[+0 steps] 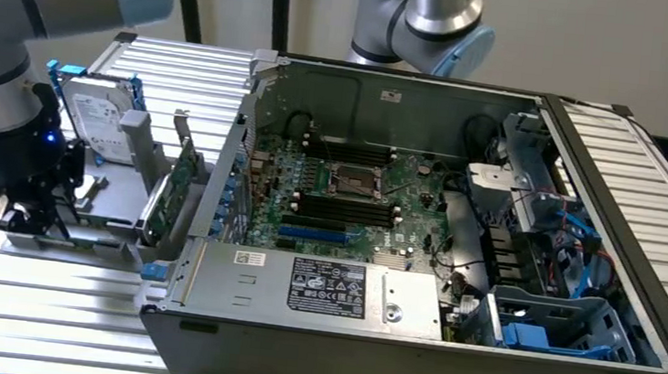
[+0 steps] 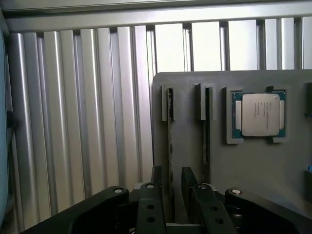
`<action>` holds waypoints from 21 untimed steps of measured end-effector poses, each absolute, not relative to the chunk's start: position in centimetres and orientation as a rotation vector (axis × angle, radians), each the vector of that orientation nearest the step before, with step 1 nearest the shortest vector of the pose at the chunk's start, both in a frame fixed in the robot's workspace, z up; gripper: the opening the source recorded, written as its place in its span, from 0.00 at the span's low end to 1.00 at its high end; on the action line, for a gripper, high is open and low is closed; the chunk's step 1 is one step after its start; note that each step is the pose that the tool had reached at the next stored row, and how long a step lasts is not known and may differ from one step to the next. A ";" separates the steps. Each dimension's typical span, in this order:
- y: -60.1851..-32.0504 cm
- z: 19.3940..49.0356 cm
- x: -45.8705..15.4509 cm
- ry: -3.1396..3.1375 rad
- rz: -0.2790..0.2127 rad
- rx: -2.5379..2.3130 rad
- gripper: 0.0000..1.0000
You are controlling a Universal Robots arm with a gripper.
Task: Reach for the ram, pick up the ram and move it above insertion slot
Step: 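Pick up the ram and move it above insertion slot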
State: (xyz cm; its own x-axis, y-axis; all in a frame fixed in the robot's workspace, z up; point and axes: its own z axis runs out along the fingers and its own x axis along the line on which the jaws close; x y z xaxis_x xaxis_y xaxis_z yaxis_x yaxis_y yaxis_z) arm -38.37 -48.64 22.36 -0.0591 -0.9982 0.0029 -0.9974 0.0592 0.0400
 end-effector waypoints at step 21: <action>-48.6 20.0 -38.4 -2.203 -0.041 2.197 0.31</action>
